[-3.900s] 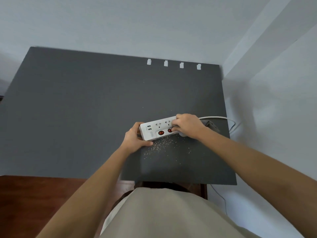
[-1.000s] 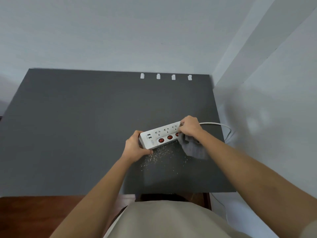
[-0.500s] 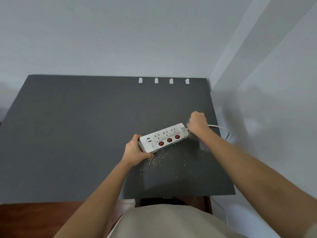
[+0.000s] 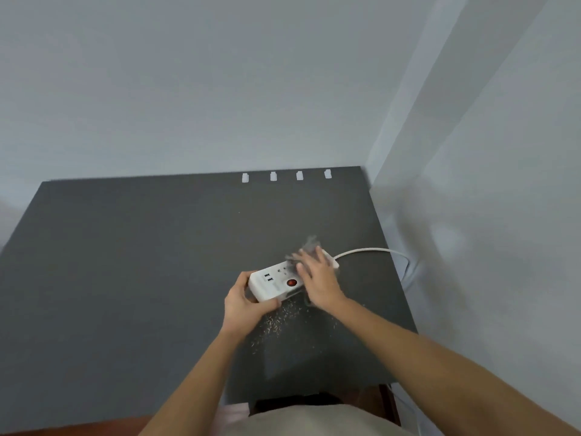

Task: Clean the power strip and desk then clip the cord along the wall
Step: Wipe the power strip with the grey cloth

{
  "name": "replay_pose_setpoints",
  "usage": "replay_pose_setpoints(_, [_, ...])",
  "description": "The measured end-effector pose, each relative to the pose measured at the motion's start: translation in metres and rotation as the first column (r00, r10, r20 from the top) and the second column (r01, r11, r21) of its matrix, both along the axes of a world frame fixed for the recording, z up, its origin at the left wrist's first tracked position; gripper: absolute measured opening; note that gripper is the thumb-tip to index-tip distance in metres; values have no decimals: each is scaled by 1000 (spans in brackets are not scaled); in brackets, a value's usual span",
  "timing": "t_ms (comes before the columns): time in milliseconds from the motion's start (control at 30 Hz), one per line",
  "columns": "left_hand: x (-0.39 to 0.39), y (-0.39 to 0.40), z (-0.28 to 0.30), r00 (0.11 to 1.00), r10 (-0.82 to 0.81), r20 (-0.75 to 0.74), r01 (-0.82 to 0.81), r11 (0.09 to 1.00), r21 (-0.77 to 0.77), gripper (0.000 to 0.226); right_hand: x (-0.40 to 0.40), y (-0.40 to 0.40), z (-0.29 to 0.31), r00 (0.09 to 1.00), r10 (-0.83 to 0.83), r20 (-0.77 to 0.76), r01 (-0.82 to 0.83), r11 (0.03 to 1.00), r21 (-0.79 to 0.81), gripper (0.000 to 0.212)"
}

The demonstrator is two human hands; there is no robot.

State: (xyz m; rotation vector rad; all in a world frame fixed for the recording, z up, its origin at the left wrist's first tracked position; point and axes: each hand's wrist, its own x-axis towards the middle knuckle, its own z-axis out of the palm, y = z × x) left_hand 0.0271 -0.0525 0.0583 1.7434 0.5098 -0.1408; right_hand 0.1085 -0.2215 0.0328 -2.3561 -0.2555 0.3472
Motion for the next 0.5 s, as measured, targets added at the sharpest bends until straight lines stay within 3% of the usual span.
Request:
replay_pose_setpoints(67, [0,2,-2,998,62,0,-62,996,-67,55,-21,18,7,975,210,76,-217,972,87,32])
replay_pose_setpoints(100, [0,2,-1,994,106,-8,-106,987,-116,55,-17,11,6,971,211,108,-220,973,77,32])
replay_pose_setpoints(167, [0,0,1,979,199,-34,-201,945,-256,56,12,-20,-2,998,-38,55,39,999,-29,34])
replay_pose_setpoints(233, [4,-2,6,960,273,-67,-276,868,-413,55,24,-40,3,958,-286,23,286,951,-118,36])
replay_pose_setpoints(267, [7,-4,10,949,302,-87,-306,828,-469,54,18,-33,11,966,-252,55,255,965,-67,37])
replay_pose_setpoints(333, [13,-6,16,930,342,-135,-358,758,-546,47,-10,3,34,985,34,168,-51,994,99,38])
replay_pose_setpoints(400, [14,-7,22,919,354,-176,-384,693,-610,33,-26,15,42,929,202,311,-245,964,106,39])
replay_pose_setpoints(433, [13,-6,24,912,361,-196,-398,662,-636,28,-16,7,41,900,196,390,-233,971,51,40])
replay_pose_setpoints(500, [10,-1,28,905,367,-214,-412,636,-653,25,16,-18,32,922,-38,386,37,999,10,40])
